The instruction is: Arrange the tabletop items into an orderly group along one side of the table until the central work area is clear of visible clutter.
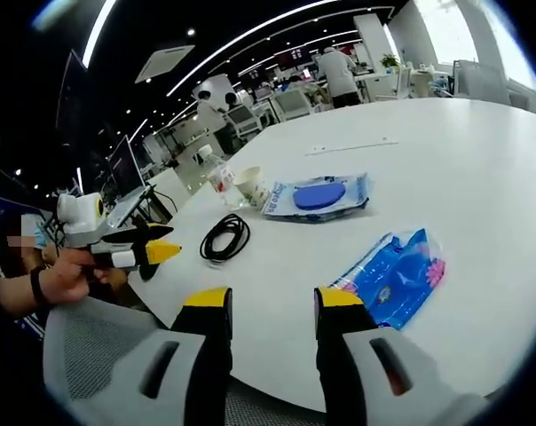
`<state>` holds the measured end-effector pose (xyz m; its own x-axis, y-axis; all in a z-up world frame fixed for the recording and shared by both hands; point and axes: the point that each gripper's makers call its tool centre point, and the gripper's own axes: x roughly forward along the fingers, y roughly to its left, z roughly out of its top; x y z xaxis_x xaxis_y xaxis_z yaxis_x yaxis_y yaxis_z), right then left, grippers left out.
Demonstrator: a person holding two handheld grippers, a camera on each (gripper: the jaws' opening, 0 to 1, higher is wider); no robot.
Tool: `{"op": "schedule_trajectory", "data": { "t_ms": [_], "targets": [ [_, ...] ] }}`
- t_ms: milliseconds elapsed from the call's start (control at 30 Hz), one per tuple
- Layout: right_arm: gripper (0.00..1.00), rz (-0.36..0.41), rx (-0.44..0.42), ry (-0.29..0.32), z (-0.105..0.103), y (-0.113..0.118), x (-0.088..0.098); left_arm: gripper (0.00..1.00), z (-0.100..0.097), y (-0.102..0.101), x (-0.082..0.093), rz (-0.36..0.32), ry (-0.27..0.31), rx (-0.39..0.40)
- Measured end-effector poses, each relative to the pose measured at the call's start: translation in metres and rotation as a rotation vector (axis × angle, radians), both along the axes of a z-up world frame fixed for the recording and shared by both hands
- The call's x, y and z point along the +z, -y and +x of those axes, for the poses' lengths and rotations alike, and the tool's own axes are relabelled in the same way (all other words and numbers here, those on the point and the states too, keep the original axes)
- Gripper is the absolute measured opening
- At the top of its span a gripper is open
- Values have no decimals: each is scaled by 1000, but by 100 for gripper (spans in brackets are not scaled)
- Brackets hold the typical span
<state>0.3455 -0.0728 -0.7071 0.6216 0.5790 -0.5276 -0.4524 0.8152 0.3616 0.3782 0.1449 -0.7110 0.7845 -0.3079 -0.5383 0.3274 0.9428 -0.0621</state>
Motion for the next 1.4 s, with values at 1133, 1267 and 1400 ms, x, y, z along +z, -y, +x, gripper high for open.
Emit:
{"op": "schedule_trajectory", "data": {
  "t_ms": [1133,1267,1400],
  "targets": [
    [36,-275,106,43,46,87,-16,54,-1,1,3,-33,-4,3],
    [37,-338,133,35,59,104,-28,54,0,-4,4,-48,-6,27],
    [38,-365,180,36,71,107,-38,53,0,-8,3,-51,-9,46]
  ]
}}
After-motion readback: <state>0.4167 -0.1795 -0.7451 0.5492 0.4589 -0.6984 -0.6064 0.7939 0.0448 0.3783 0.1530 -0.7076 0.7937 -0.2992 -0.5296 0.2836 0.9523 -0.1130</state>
